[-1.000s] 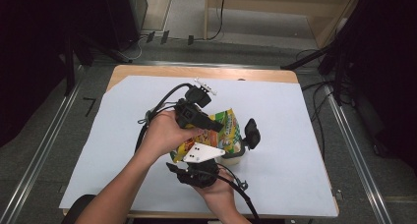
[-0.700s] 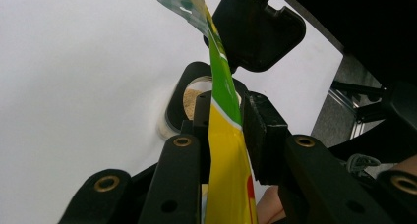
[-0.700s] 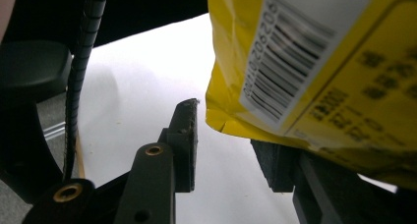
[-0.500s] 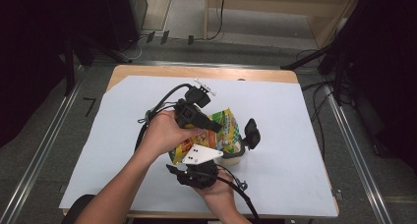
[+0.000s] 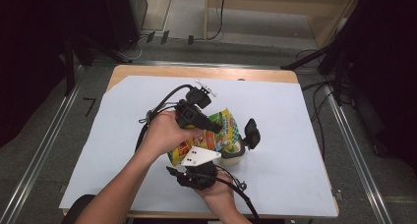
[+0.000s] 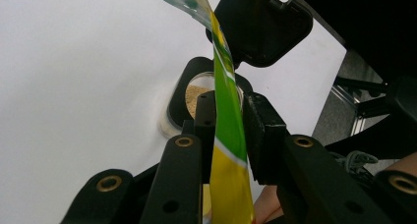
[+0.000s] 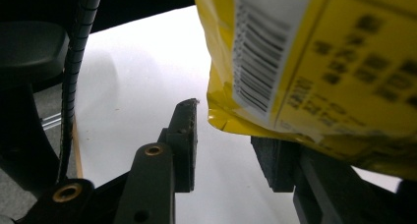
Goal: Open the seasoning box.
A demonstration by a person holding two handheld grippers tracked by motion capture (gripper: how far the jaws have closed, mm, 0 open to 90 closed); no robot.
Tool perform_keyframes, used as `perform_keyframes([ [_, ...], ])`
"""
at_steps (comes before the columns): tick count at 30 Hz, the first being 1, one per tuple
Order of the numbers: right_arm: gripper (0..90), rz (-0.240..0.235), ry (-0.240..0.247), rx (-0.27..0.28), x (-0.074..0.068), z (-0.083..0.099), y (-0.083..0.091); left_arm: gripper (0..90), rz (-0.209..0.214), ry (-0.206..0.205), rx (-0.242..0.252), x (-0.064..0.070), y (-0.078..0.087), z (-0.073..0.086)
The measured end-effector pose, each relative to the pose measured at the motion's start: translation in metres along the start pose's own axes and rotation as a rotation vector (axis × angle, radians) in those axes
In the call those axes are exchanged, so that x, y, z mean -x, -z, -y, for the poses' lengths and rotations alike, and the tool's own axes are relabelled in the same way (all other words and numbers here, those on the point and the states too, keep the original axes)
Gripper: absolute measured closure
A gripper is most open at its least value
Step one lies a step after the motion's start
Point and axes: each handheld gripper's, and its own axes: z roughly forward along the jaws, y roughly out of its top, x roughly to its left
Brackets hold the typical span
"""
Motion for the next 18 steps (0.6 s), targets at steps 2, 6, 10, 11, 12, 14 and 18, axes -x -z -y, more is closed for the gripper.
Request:
perform_keyframes([
  [2, 63.6, -0.008, -0.002, -0.008, 0.0005, 0.0013, -0.0013, 77.3, 0.001, 0.002, -0.002, -0.0006, -0.0012, 0.0],
  [6, 63.6, -0.01, -0.004, -0.017, 0.001, 0.0043, -0.0034, 77.5, 0.007, 0.003, -0.01, -0.0018, -0.0039, 0.0],
  [10, 63.6, -0.015, -0.004, -0.026, 0.0014, 0.0062, -0.0052, 78.0, 0.008, 0.003, -0.013, -0.0024, -0.0054, 0.0002],
  [11, 63.6, -0.015, -0.004, -0.026, 0.0014, 0.0062, -0.0052, 78.2, 0.008, 0.003, -0.013, -0.0024, -0.0054, 0.0002],
  [12, 63.5, -0.013, 0.003, -0.031, 0.0013, 0.0071, -0.006, 78.2, 0.011, 0.002, -0.013, -0.0028, -0.0063, 0.0003],
  [14, 63.5, -0.014, 0.003, -0.035, 0.0012, 0.0075, -0.0064, 78.7, 0.01, 0.001, -0.013, -0.003, -0.0066, 0.0005],
  [18, 63.6, -0.015, 0.005, -0.042, 0.001, 0.0084, -0.0074, 78.7, 0.012, 0.002, -0.015, -0.0037, -0.0075, 0.0007],
])
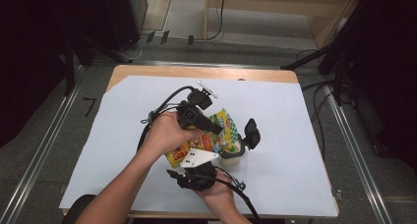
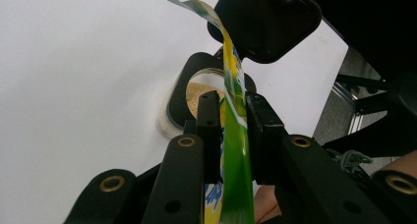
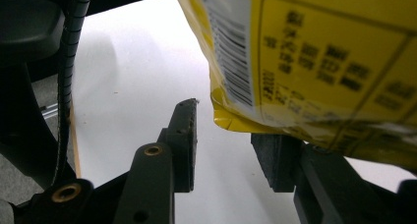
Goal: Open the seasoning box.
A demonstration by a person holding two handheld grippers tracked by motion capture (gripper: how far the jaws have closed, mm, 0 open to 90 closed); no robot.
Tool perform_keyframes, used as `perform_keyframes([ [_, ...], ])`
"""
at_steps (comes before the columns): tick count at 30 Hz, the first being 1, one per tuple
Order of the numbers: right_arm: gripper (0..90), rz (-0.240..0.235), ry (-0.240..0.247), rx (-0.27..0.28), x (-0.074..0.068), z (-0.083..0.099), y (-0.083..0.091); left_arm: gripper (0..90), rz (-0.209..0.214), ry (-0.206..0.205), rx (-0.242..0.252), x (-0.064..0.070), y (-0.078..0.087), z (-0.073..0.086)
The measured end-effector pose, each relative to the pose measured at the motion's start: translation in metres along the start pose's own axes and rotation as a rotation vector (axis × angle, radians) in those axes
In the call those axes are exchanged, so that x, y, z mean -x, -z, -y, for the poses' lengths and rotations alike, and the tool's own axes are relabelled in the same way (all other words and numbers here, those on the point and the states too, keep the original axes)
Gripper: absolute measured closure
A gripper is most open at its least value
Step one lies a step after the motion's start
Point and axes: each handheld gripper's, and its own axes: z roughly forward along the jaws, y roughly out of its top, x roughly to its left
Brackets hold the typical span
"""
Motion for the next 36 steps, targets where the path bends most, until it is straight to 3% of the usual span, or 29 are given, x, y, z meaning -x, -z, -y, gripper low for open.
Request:
perform_keyframes([
  [25, 63.2, -0.002, -0.002, -0.018, 0.0032, 0.005, -0.0039, 79.8, 0.029, 0.005, 0.002, -0.004, -0.0048, 0.0006],
  [36, 60.7, -0.021, -0.034, -0.015, 0.0045, 0.0062, -0.0043, 82.5, 0.04, 0.012, 0.002, -0.0057, -0.0028, 0.0014],
])
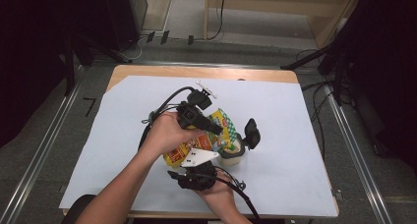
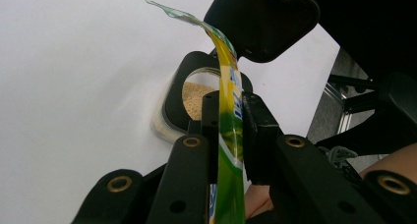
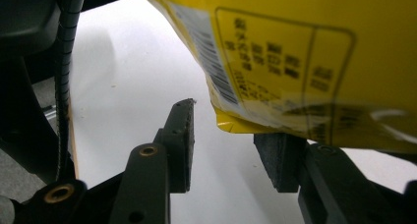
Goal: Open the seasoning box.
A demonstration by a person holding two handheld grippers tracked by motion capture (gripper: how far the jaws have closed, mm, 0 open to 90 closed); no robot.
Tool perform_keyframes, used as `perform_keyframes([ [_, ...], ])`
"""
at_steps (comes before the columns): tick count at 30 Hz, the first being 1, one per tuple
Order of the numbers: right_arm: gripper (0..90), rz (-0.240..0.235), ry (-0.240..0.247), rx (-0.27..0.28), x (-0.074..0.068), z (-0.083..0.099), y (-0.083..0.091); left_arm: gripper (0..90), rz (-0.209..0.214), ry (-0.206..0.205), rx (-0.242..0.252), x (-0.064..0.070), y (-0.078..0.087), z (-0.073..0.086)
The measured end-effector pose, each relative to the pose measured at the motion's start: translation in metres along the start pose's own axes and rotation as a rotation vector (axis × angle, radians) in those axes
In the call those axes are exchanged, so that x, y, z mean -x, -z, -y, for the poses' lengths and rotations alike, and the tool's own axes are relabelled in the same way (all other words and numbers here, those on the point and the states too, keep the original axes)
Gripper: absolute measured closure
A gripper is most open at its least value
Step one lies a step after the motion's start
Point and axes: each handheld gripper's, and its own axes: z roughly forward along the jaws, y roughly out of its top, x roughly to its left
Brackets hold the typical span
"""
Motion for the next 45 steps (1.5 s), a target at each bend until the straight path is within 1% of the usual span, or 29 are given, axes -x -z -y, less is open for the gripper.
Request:
perform_keyframes([
  [4, 58.8, -0.008, -0.011, 0.005, 0.001, 0.0, 0.0, 83.6, 0.001, 0.004, 0.001, -0.001, 0.001, 0.0],
  [9, 56.7, -0.006, -0.01, 0.002, 0.001, 0.0, 0.0, 84.8, 0.007, 0.008, 0.003, -0.004, 0.004, 0.001],
  [10, 56.1, -0.005, -0.013, 0.001, 0.001, 0.0, -0.001, 84.9, 0.012, 0.008, 0.006, -0.005, 0.006, 0.001],
  [13, 55.9, 0.002, -0.011, 0.003, 0.002, 0.0, 0.0, 86.0, 0.048, 0.013, 0.022, -0.009, 0.015, 0.003],
  [15, 56.0, -0.001, -0.018, 0.006, 0.003, 0.0, 0.001, 86.7, 0.063, 0.014, 0.033, -0.01, 0.02, 0.004],
  [19, 55.9, 0.005, -0.015, 0.015, 0.004, -0.001, 0.002, 87.3, 0.071, 0.014, 0.051, -0.011, 0.026, 0.005],
  [20, 55.9, 0.005, -0.02, 0.014, 0.004, -0.001, 0.002, 87.3, 0.079, 0.016, 0.056, -0.011, 0.028, 0.005],
  [23, 55.9, 0.007, -0.022, 0.014, 0.005, -0.001, 0.003, 87.3, 0.084, 0.005, 0.056, -0.013, 0.032, 0.006],
  [24, 55.8, 0.008, -0.022, 0.013, 0.005, -0.001, 0.003, 87.3, 0.087, 0.011, 0.061, -0.013, 0.034, 0.006],
  [27, 55.8, 0.01, -0.021, 0.013, 0.005, -0.001, 0.003, 87.4, 0.088, 0.008, 0.069, -0.015, 0.037, 0.007],
  [28, 55.8, 0.016, -0.017, 0.015, 0.006, -0.001, 0.003, 87.4, 0.095, 0.013, 0.076, -0.016, 0.039, 0.007],
  [29, 55.5, 0.017, -0.027, 0.017, 0.006, -0.001, 0.004, 87.4, 0.095, 0.013, 0.084, -0.018, 0.042, 0.008],
  [33, 55.3, 0.029, -0.027, 0.018, 0.009, -0.001, 0.005, 87.7, 0.105, 0.009, 0.095, -0.019, 0.047, 0.009],
  [34, 55.0, 0.03, -0.037, 0.02, 0.009, -0.001, 0.006, 87.8, 0.103, 0.007, 0.103, -0.02, 0.051, 0.01],
  [35, 55.0, 0.03, -0.037, 0.02, 0.009, -0.001, 0.006, 87.9, 0.103, 0.007, 0.103, -0.02, 0.051, 0.01],
  [36, 54.7, 0.04, -0.038, 0.025, 0.011, -0.002, 0.007, 88.0, 0.107, 0.007, 0.107, -0.02, 0.054, 0.011],
  [38, 54.4, 0.04, -0.048, 0.026, 0.012, -0.002, 0.008, 88.2, 0.113, 0.007, 0.113, -0.021, 0.057, 0.012],
  [41, 53.8, 0.046, -0.045, 0.028, 0.012, -0.002, 0.009, 88.6, 0.114, 0.008, 0.121, -0.023, 0.059, 0.013],
  [45, 53.2, 0.057, -0.038, 0.029, 0.013, -0.003, 0.01, 88.9, 0.128, 0.002, 0.137, -0.025, 0.063, 0.015],
])
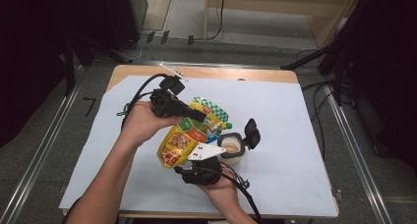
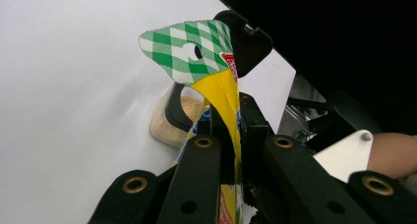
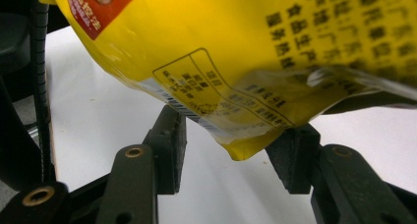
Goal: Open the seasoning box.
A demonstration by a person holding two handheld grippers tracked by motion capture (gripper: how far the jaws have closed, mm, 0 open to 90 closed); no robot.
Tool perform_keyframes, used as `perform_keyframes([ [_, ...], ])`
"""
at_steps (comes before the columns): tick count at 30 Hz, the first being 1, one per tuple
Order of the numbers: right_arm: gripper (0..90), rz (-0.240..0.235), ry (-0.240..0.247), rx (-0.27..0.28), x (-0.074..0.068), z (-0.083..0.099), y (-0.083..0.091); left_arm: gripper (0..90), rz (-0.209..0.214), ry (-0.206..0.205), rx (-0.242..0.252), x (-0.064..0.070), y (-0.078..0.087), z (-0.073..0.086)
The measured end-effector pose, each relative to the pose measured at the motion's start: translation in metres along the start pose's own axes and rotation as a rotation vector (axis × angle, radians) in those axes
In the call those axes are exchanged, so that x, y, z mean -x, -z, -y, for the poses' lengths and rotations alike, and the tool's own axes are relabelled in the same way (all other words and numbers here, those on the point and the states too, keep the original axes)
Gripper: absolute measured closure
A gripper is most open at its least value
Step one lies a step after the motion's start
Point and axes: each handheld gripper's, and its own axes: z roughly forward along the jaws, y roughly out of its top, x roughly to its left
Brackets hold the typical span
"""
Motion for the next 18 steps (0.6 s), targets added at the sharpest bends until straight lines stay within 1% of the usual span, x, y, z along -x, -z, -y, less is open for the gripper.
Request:
perform_keyframes([
  [3, 52.0, 0.011, 0.003, 0.004, 0.001, -0.001, 0.002, 89.0, 0.006, -0.019, 0.019, -0.001, 0.005, 0.001],
  [6, 51.7, 0.012, -0.004, 0.006, 0.002, -0.002, 0.003, 89.0, 0.008, -0.018, 0.029, -0.001, 0.009, 0.001],
  [7, 51.6, 0.014, -0.009, 0.01, 0.004, -0.002, 0.005, 89.0, 0.007, -0.019, 0.042, -0.001, 0.012, 0.002],
  [10, 51.4, 0.021, -0.014, 0.013, 0.006, -0.003, 0.007, 89.0, 0.009, -0.019, 0.062, -0.003, 0.019, 0.004],
  [11, 51.3, 0.024, -0.018, 0.013, 0.007, -0.004, 0.008, 89.0, 0.008, -0.016, 0.07, -0.003, 0.021, 0.004],
  [13, 50.9, 0.031, -0.025, 0.013, 0.009, -0.004, 0.01, 89.0, -0.009, -0.017, 0.075, -0.004, 0.025, 0.005],
  [14, 50.9, 0.031, -0.025, 0.013, 0.009, -0.004, 0.01, 89.0, -0.009, -0.017, 0.075, -0.004, 0.025, 0.005],
  [16, 50.7, 0.046, -0.026, 0.01, 0.012, -0.005, 0.012, 89.0, -0.013, -0.017, 0.091, -0.007, 0.031, 0.007],
  [17, 50.6, 0.043, -0.032, 0.01, 0.012, -0.005, 0.013, 89.0, -0.012, -0.015, 0.098, -0.007, 0.033, 0.008],
  [18, 50.6, 0.047, -0.029, 0.013, 0.013, -0.005, 0.014, 89.0, -0.01, -0.014, 0.105, -0.008, 0.035, 0.008],
])
